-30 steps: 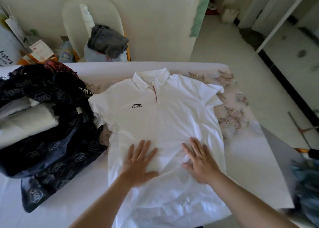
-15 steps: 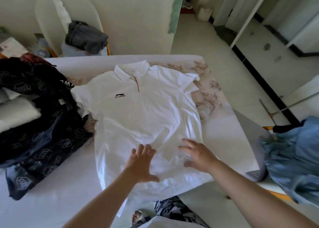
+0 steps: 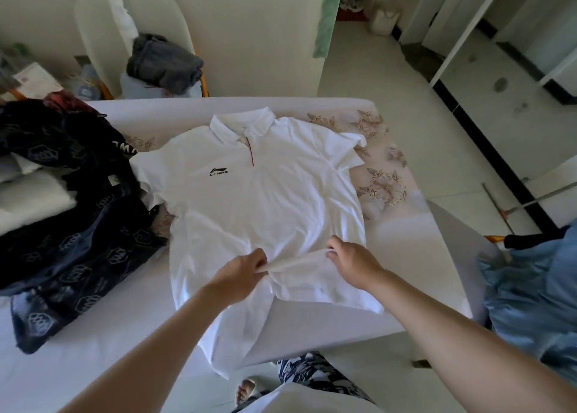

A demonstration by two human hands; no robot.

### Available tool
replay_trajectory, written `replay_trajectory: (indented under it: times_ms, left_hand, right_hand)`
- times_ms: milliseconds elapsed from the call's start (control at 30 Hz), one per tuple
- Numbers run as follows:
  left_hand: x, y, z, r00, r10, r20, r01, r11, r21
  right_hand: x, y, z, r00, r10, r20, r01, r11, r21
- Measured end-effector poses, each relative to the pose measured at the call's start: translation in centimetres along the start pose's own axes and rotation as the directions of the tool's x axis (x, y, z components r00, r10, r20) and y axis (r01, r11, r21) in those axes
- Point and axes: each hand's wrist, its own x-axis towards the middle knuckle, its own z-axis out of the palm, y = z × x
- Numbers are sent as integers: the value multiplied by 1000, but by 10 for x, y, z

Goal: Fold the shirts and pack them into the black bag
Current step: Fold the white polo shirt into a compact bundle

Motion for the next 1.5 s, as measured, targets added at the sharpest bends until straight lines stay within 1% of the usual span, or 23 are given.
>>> replay_trajectory:
  times_ms: [67,167,267,333,433,500,567,633,700,800,967,1067,1100,1167,1200,1233,1267,1300,1333,1367,1400,1433,1500]
  left_hand:
    - [19,4,-30,996,-51,69,56,995,-79]
    - [57,17,-83,992,-56,109,57,998,-4]
    - [106,29,-136,974,-144,-173,145,989,-6]
    - [132,37,-164,883,-200,-424,170,980,-108]
    - [146,49,-171,759,-68,-647,89,996,-1]
    - [146,48,-151,815,77,-575,-64,997,42]
    - [144,31,-120,933,150,-327,-121,987,107]
    - [139,8,-96,997,67,-24,-54,936,348]
    - [135,-15,-83,997,-41,63,3,857,515]
    - [137,-28,-82,993,-52,-105,93,896,435]
    - [156,-35,-104,900,150,-410,61,887,459]
    - [166,-24,-137,879,107,-464,154,858,489]
    - [169,-18,-151,882,19,-471,221,865,450]
    - [183,-20,-183,804,-208,-557,419,863,283]
    - [192,-28,-198,731,-318,-604,478,870,120]
    - [199,-37,-214,637,-462,-617,483,863,-149]
    - [207,-47,-230,556,-620,-553,403,783,-473]
    - [213,-54,-239,506,-740,-444,233,612,-755]
    - [217,-60,-242,459,-812,-359,93,446,-890]
    - [217,-59,-241,412,-839,-355,74,419,-905]
    - [214,-57,-235,398,-809,-432,145,521,-841]
    - [210,-57,-224,428,-728,-535,207,656,-726]
    - [200,-54,-194,605,-503,-617,252,856,-451]
  right_hand:
    - [17,-3,-20,1000,19,-24,-17,997,80]
    - [56,-13,-56,994,-20,-112,33,993,115]
    - [110,-30,-99,955,-41,-295,95,981,171]
    - [145,-42,-127,909,10,-417,94,969,229]
    - [179,-43,-143,821,19,-570,80,986,147]
    - [184,-36,-131,855,-71,-514,114,992,53]
    - [181,-24,-109,934,-183,-305,182,983,-33]
    - [177,-11,-88,981,-191,-25,187,976,-113]
    - [179,0,-73,986,-151,70,161,973,-166]
    - [194,3,-68,992,-120,-26,113,974,-196]
    - [238,-10,-71,982,-140,-124,86,927,-365]
    - [264,-16,-81,987,-42,-152,3,968,-249]
    - [273,-18,-88,986,30,-166,-53,989,-138]
    - [290,-19,-107,947,231,-224,-207,970,127]
    - [299,-16,-117,903,348,-252,-281,922,266]
    - [306,-11,-127,843,458,-282,-329,854,404]
    - [311,-5,-136,780,552,-296,-352,776,523]
    - [314,2,-142,729,620,-289,-358,706,611]
    - [314,8,-144,702,661,-265,-361,650,669]
    - [313,12,-143,698,677,-234,-362,615,701]
    - [310,12,-137,704,678,-209,-361,596,717]
    - [303,10,-129,713,668,-214,-356,607,711]
    - [287,0,-106,773,523,-360,-277,788,549]
